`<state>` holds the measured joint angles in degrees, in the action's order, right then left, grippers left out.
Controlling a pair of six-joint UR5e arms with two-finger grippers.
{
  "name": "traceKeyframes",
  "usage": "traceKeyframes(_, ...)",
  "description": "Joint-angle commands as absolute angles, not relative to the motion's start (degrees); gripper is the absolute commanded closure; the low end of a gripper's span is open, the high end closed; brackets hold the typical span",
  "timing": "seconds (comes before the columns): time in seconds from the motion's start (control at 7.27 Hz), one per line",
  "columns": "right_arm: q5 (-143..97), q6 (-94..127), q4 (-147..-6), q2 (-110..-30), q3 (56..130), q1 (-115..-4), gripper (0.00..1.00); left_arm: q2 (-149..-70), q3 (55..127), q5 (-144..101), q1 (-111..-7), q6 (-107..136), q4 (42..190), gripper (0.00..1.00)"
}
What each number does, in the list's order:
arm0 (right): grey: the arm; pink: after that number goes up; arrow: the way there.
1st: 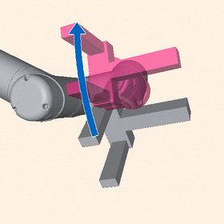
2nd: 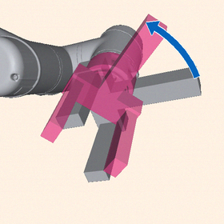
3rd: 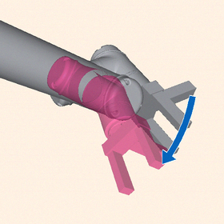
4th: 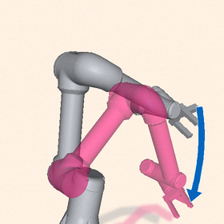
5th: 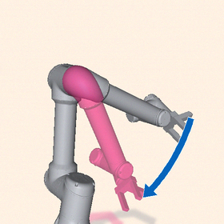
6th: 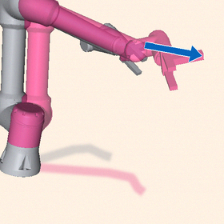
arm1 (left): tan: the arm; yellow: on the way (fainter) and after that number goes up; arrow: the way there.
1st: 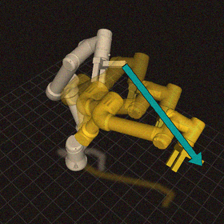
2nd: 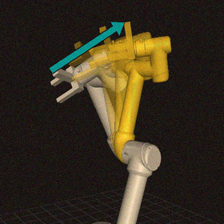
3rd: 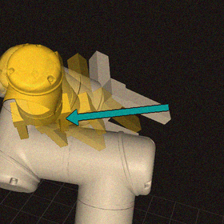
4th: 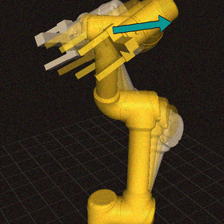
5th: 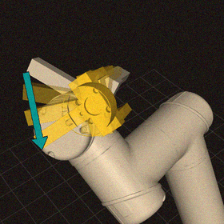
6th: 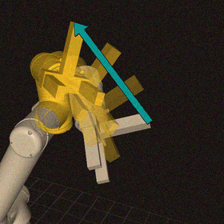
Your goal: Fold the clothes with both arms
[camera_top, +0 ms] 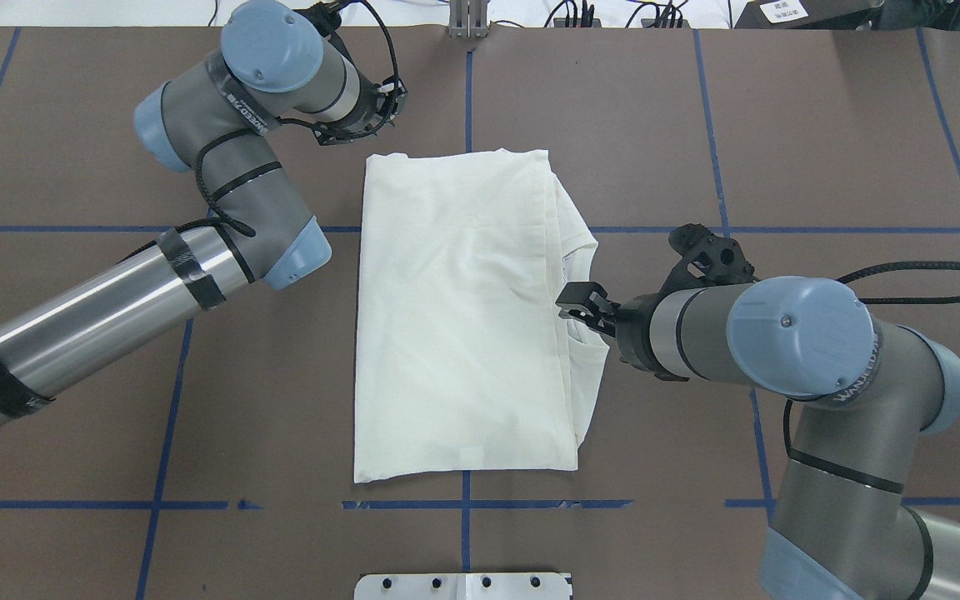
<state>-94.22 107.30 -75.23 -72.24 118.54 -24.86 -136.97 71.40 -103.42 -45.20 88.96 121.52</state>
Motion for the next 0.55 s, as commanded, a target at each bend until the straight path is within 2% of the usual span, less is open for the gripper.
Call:
traceKeyframes(0.0, -90.38, 108.71, -75.50, -70.05, 113.85, -19.29, 0.00, -125.74, 85.81, -109.55, -48.31, 88.59, 121.99, 0.50)
traceKeyframes(0.14, -87.83, 111.59, -75.32, -69.79, 109.03, -15.59, 0.01, -124.47, 87.17, -110.73, -48.86, 87.38, 121.91, 0.50)
traceKeyframes(0.41, -85.87, 113.99, -76.81, -69.17, 107.22, -13.10, 0.12, -124.37, 87.19, -110.57, -48.87, 87.10, 121.90, 0.50)
